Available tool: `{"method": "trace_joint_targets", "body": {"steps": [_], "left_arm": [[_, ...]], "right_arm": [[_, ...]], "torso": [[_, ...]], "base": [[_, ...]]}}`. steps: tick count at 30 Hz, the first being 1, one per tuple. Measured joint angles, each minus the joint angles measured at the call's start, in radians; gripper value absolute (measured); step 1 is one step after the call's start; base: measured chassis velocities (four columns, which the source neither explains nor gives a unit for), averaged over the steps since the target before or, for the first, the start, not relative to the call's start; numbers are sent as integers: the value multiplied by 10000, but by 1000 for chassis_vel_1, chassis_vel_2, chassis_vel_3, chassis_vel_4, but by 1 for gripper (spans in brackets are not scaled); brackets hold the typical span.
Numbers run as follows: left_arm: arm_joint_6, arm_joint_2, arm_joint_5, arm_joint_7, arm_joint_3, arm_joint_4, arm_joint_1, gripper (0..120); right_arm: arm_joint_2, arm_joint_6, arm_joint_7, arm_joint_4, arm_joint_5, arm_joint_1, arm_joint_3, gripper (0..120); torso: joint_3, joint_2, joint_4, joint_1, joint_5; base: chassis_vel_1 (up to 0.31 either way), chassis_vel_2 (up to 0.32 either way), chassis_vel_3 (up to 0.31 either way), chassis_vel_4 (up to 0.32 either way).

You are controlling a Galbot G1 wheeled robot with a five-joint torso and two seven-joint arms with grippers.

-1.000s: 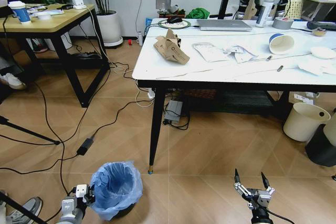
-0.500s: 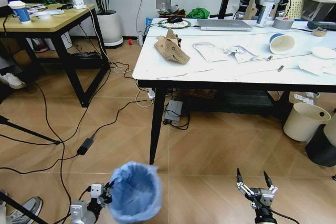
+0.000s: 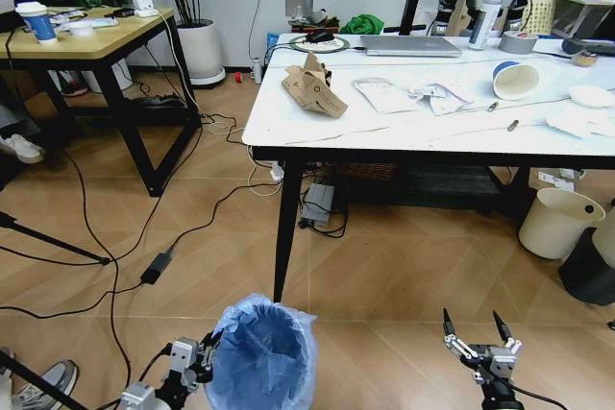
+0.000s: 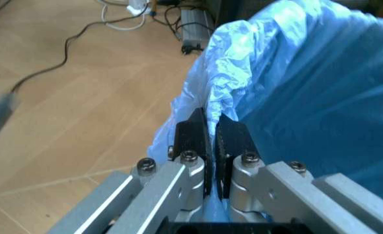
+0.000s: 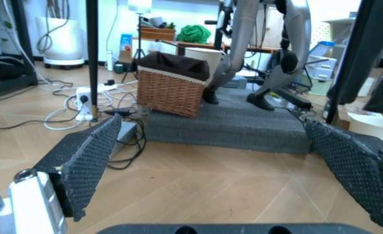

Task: Pick up the trash bin and place the trash from the table into it.

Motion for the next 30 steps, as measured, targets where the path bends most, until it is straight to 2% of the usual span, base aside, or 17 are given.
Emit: {"method": "trace_joint_targets", "body": {"steps": [3,6,10,12,15,19,30], "left_arm": [[-103,649,-198,-216,-179,-279,13,0],[-178,766,-186,-273,-224,-335,-17,0],[-244,1187,-264,-510,-398,-725,-48,0],[-241,1226,-286,-524,-421,-773,-37,0],[-159,1312,-390,-586,-502,-1046,-8,0],[-136,1210,-429,-634,-471,-1189,-51,0],[-259,784,-360,-656,-263,-1113,-212,0]], "right_arm": [[-389,-25,-143,248,111,-278,49,100],[-538,-40,-182,342,180,-419,88,100],[-1528,66,-696,698,598,-1074,519,100],[-1647,103,-855,717,673,-1106,617,100],[-2281,291,-2119,890,1476,-1164,1372,100],[-2618,209,-2440,1083,2199,-1164,1762,100],[-2085,-88,-2416,1133,2293,-918,1655,100]], "torso": [[0,0,0,0,1],[0,0,-1,0,0],[1,0,-3,0,1],[1,0,-2,0,2],[1,0,0,0,1],[1,0,1,0,1],[1,0,-1,1,3]], "base": [[0,0,0,0],[0,0,0,0],[0,0,0,0],[0,0,0,0],[0,0,0,0],[0,0,0,0],[0,0,0,0]]}}
